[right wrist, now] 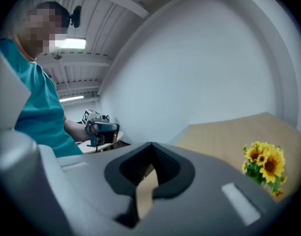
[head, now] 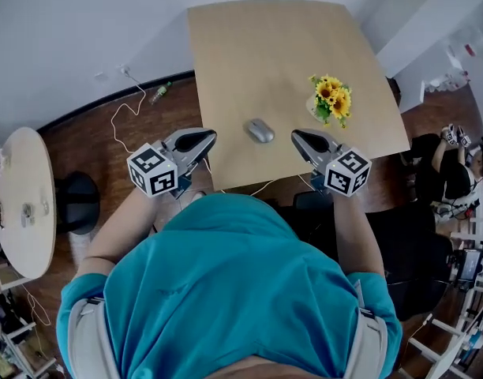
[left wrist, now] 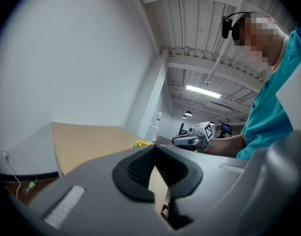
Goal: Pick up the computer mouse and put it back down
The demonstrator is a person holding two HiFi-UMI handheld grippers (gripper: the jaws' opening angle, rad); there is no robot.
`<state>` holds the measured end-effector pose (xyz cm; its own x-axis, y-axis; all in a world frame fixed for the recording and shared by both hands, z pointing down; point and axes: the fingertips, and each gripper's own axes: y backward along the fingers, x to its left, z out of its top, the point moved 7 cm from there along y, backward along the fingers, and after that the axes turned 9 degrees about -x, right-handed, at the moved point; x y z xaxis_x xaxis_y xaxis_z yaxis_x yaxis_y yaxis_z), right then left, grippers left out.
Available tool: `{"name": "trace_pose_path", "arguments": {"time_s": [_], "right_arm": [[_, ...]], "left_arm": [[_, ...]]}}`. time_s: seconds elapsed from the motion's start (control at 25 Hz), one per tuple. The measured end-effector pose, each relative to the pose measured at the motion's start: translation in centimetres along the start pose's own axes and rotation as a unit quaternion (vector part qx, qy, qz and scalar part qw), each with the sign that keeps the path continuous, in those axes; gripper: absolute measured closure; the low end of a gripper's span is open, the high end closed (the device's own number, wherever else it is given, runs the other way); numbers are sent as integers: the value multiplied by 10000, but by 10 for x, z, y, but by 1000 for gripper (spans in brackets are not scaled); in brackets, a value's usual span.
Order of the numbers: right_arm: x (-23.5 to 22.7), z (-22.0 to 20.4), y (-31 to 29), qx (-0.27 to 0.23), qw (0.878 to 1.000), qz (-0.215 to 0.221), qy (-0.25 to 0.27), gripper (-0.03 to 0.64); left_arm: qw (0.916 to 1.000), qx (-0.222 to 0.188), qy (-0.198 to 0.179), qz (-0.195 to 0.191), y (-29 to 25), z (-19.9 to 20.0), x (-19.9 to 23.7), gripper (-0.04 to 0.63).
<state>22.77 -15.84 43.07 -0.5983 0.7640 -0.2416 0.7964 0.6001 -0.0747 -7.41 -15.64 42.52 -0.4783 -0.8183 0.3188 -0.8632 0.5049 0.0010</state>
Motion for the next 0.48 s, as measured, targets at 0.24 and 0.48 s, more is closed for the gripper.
{"name": "trace_pose_path", "arguments": {"time_s": [0.24, 0.48], "right_arm": [[17, -3, 30, -559, 9959, 609, -376, 617], [65, -11, 27, -668, 9908, 1023, -583, 617]], "left_arm": [[9985, 11, 201, 517, 24, -13, -42, 591], [9977, -41, 129, 670, 72, -15, -59, 591]]}}
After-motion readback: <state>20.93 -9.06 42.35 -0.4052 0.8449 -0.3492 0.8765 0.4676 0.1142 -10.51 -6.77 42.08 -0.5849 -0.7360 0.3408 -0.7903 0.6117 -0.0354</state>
